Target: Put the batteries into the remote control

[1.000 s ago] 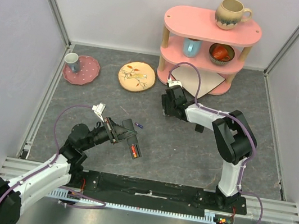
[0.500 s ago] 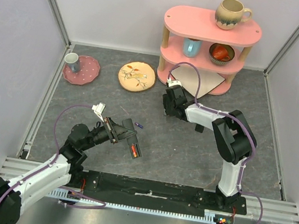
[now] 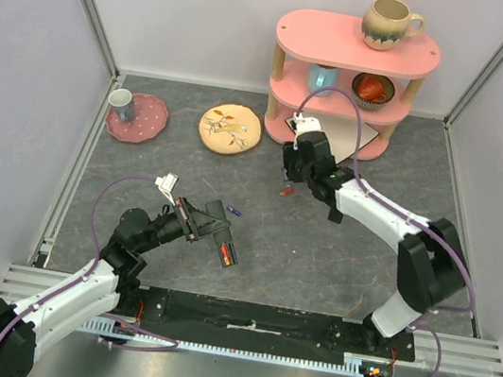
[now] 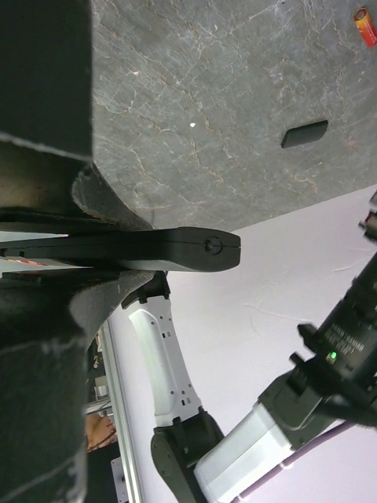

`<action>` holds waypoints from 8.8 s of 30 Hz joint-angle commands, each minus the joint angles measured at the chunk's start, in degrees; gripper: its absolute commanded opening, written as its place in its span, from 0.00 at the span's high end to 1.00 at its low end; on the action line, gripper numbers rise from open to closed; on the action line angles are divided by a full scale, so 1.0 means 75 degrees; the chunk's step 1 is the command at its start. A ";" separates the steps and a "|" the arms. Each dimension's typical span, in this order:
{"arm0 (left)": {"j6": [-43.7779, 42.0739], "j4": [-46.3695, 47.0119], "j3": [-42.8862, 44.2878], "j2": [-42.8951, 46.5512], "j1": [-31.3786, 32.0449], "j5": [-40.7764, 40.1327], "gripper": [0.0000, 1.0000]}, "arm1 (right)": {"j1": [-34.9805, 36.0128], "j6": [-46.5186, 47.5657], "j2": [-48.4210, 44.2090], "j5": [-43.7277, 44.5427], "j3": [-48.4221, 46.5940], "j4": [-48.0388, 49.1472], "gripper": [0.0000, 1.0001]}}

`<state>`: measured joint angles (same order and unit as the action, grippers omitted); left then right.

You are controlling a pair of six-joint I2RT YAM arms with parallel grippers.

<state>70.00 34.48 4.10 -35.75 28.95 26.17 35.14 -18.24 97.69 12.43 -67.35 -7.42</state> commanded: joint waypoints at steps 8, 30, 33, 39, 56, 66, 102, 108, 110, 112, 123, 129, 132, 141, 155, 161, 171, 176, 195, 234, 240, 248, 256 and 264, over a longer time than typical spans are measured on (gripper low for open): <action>-0.0157 0.0559 -0.0031 -0.0003 -0.0051 0.0436 0.98 | 0.0378 -0.0108 -0.1867 0.0743 0.1736 -0.1026 0.56; 0.0007 0.0606 -0.0218 0.0242 -0.0051 -0.0185 0.98 | 0.0390 -0.8033 -0.2573 0.1835 0.4270 -0.0217 0.56; -0.0017 0.0594 -0.0183 0.0196 -0.0051 -0.0197 0.98 | 0.0390 -0.7940 -0.2350 0.1835 0.4071 -0.0334 0.54; -0.0052 0.0653 -0.0125 -0.0003 -0.0051 -0.0197 0.98 | 0.0389 -0.7331 -0.1706 0.1882 0.3485 -0.0861 0.47; -0.0063 0.0746 -0.0206 -0.0132 -0.0051 -0.0220 0.98 | 0.0401 -0.6650 -0.1131 0.1706 0.2758 -0.1401 0.32; -0.0028 0.0910 -0.0288 -0.0226 -0.0051 -0.0220 0.98 | 0.0600 -0.5432 -0.0897 0.2163 0.2009 -0.1998 0.28; -0.0052 0.0829 -0.0289 -0.0190 -0.0051 -0.0138 0.98 | 0.0823 -0.5349 0.0006 0.2527 0.1820 -0.2116 0.28; -0.0063 0.0864 -0.0277 -0.0261 -0.0051 -0.0127 0.98 | 0.0811 -0.5466 0.0029 0.2351 0.1984 -0.1952 0.32; -0.0052 0.0875 -0.0288 -0.0261 -0.0040 -0.0127 0.98 | 0.0800 -0.5490 0.0041 0.2293 0.2031 -0.1905 0.34; -0.0052 0.0876 -0.0300 -0.0261 -0.0051 -0.0138 0.98 | 0.0811 -0.5490 0.0053 0.2246 0.2066 -0.1859 0.36; -0.0028 0.0864 -0.0359 -0.0214 -0.0040 -0.0138 0.98 | 0.0800 -0.5338 -0.0403 0.2199 0.2312 -0.1753 0.55; -0.0063 0.0817 -0.0336 -0.0132 -0.0051 -0.0150 0.98 | 0.0800 -0.4508 -0.0942 0.2293 0.2231 -0.1672 0.61; -0.0110 0.0676 -0.0312 -0.0074 -0.0051 -0.0185 0.98 | 0.0788 -0.3244 -0.1270 0.1745 0.1950 -0.1357 0.63; -0.0203 -0.0456 -0.0207 0.1073 -0.0051 -0.0220 0.98 | 0.0800 0.0927 -0.2068 -0.0518 0.1364 -0.0838 0.70; -0.0450 -0.1527 -0.0219 0.2212 -0.0051 -0.0443 0.98 | 0.0811 0.2315 -0.1214 -0.0427 0.1609 -0.0558 0.79; -0.0474 -0.1457 -0.0183 0.2059 -0.0051 -0.0361 0.98 | 0.0811 0.2338 -0.0897 -0.0227 0.1773 -0.0382 0.80; -0.0485 -0.1375 -0.0183 0.1931 -0.0051 -0.0361 0.98 | 0.0811 0.2315 -0.0323 -0.0122 0.1726 -0.0475 0.76; -0.0485 -0.1375 -0.0195 0.1918 -0.0051 -0.0361 0.98 | 0.0811 0.2268 0.0005 -0.0110 0.1575 -0.0697 0.73; -0.0403 -0.1269 -0.0289 0.1919 -0.0051 -0.0396 0.98 | 0.0741 0.1120 -0.0111 -0.0028 0.1188 -0.1178 0.30; -0.0263 -0.1011 -0.0300 0.2012 -0.0051 -0.0338 0.98 | 0.0905 -0.7576 -0.0276 0.1531 0.1785 -0.1835 0.46; -0.0274 -0.1011 -0.0265 0.2012 -0.0051 -0.0326 0.98 | 0.0894 -0.7237 0.0005 0.1554 0.1598 -0.1987 0.48; -0.0216 -0.1011 -0.0324 0.2118 -0.0051 -0.0314 0.98 | 0.0835 -0.6382 0.0497 0.1402 0.1211 -0.2233 0.57; -0.0227 -0.1023 -0.0371 0.2118 -0.0051 -0.0349 0.98 | 0.0788 -0.5386 0.0686 0.1343 0.1058 -0.2526 0.67; -0.0216 -0.0988 -0.0417 0.2106 -0.0051 -0.0349 0.98 | 0.0811 -0.4004 0.0686 0.1320 0.0906 -0.2889 0.74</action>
<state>68.51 24.14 2.81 -19.88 28.95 23.00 41.52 -55.77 101.27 21.89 -59.48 -24.10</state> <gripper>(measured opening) 0.241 0.267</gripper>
